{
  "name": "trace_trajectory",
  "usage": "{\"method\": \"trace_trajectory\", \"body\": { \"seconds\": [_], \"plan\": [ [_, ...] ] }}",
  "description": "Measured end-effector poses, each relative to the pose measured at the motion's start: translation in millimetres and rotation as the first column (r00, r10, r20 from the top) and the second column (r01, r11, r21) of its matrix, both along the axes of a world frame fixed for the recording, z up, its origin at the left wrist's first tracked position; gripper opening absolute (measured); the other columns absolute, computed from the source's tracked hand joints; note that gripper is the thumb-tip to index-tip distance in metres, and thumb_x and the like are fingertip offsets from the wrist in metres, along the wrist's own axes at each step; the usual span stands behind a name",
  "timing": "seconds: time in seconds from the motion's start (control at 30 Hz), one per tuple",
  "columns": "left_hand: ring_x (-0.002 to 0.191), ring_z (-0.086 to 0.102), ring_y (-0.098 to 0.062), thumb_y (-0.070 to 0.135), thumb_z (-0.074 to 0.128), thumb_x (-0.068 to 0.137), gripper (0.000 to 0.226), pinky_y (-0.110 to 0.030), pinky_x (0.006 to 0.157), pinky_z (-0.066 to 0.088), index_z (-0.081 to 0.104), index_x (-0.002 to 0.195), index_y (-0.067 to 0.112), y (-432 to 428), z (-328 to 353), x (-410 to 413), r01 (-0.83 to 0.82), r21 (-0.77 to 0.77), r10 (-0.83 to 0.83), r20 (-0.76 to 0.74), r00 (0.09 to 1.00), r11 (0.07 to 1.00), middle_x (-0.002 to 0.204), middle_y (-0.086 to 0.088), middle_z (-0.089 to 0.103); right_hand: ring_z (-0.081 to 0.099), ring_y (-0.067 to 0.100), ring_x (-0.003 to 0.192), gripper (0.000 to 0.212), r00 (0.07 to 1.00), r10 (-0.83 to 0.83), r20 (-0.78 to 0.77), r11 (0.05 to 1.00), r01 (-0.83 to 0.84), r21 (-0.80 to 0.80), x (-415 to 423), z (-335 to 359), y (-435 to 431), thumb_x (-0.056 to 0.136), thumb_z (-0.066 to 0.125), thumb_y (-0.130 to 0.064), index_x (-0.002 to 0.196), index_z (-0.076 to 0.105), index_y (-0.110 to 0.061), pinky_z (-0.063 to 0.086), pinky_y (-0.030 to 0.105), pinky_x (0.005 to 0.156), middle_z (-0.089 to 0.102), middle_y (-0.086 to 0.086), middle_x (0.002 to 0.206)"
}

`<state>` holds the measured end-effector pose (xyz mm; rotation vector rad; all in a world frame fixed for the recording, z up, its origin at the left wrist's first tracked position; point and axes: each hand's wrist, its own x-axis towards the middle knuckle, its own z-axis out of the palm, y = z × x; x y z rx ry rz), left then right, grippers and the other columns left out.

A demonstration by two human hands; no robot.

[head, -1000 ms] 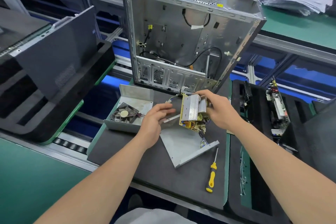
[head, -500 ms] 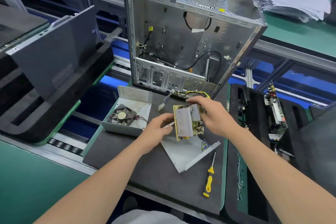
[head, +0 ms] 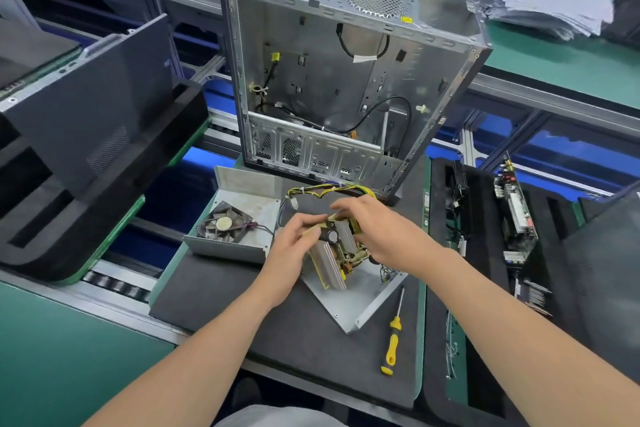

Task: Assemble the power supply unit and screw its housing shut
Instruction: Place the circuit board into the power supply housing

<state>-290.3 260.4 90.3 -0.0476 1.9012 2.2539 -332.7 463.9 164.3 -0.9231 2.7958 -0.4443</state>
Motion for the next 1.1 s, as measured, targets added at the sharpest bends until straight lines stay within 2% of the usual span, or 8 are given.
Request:
{"method": "trace_trajectory", "body": {
  "seconds": [0.17,0.3,0.43,0.57,0.67,0.8,0.97,1.1],
  "plan": [
    [0.110,0.065,-0.003,0.019,0.048,0.109,0.027,-0.024,0.093,0.047,0.069,0.120,0.031,2,6,0,0.010,-0.085,-0.011,-0.003,1.000,0.996,0.115,0.018,0.072,0.054,0.017,0.120,0.062,0.977,-0.165,-0.138,0.982,0.149,-0.120,11,-1,17,0.085,0.085,-0.027,0.138,0.053,-0.022,0.055,0.045,0.092,0.061,-0.003,0.128],
    [0.114,0.064,-0.005,0.016,0.045,0.110,0.030,-0.030,0.100,0.047,0.068,0.120,0.033,3,5,1,0.011,-0.159,-0.013,-0.010,1.000,0.987,0.119,0.018,0.071,0.049,0.012,0.100,0.066,0.933,-0.331,-0.143,0.913,0.278,-0.299,17,-8,24,0.069,0.095,-0.038,0.119,0.058,-0.015,0.052,0.034,0.087,0.050,-0.004,0.112],
    [0.121,0.060,-0.006,0.017,0.044,0.109,0.029,-0.035,0.106,0.044,0.067,0.120,0.032,3,3,1,0.024,-0.179,-0.031,-0.035,0.999,0.984,0.123,0.017,0.069,0.056,0.008,0.106,0.084,0.843,-0.519,0.141,0.780,0.535,-0.325,20,-12,24,0.064,0.097,-0.048,0.125,0.043,-0.026,0.051,0.027,0.092,0.050,-0.010,0.120],
    [0.119,0.061,-0.010,0.032,0.044,0.100,0.029,-0.041,0.107,0.045,0.067,0.117,0.036,4,4,0,0.030,-0.175,-0.038,-0.043,0.998,0.984,0.122,0.015,0.069,0.044,0.008,0.140,0.124,0.782,-0.384,0.491,0.749,0.575,-0.331,34,-19,19,0.068,0.094,-0.045,0.159,0.010,-0.039,0.041,0.030,0.111,0.035,-0.012,0.154],
    [0.120,0.062,-0.014,0.033,0.044,0.099,0.029,-0.050,0.111,0.044,0.067,0.116,0.036,3,2,0,0.036,-0.170,-0.044,-0.041,0.998,0.985,0.121,0.013,0.070,0.025,0.002,0.143,0.155,0.781,-0.395,0.484,0.785,0.561,-0.265,48,-22,4,0.054,0.095,-0.063,0.155,-0.022,-0.055,0.033,0.034,0.114,0.008,-0.025,0.160],
    [0.117,0.063,-0.014,0.031,0.043,0.098,0.029,-0.052,0.111,0.044,0.067,0.114,0.036,3,1,-1,0.048,-0.159,-0.054,-0.033,0.998,0.986,0.118,0.012,0.071,0.033,0.019,0.146,0.163,0.785,-0.505,0.358,0.746,0.606,-0.276,58,-28,-20,0.048,0.095,-0.064,0.150,-0.032,-0.057,0.044,0.043,0.109,0.005,-0.020,0.156],
    [0.115,0.064,-0.015,0.028,0.043,0.096,0.030,-0.048,0.109,0.046,0.068,0.113,0.035,2,-1,-4,0.056,-0.127,-0.060,-0.027,0.998,0.990,0.114,0.011,0.071,0.054,0.023,0.121,0.157,0.769,-0.587,0.251,0.694,0.639,-0.332,64,-33,-31,0.047,0.091,-0.064,0.153,-0.025,-0.058,0.051,0.035,0.094,0.008,-0.012,0.152],
    [0.107,0.066,-0.017,0.027,0.043,0.094,0.031,-0.045,0.101,0.050,0.068,0.110,0.036,3,-3,-7,0.050,-0.100,-0.052,-0.018,0.998,0.994,0.105,0.008,0.071,0.047,0.009,0.116,0.130,0.720,-0.666,0.198,0.617,0.680,-0.397,75,-40,-38,0.049,0.089,-0.063,0.151,0.011,-0.043,0.045,0.026,0.094,0.020,-0.015,0.136]
  ]
}}
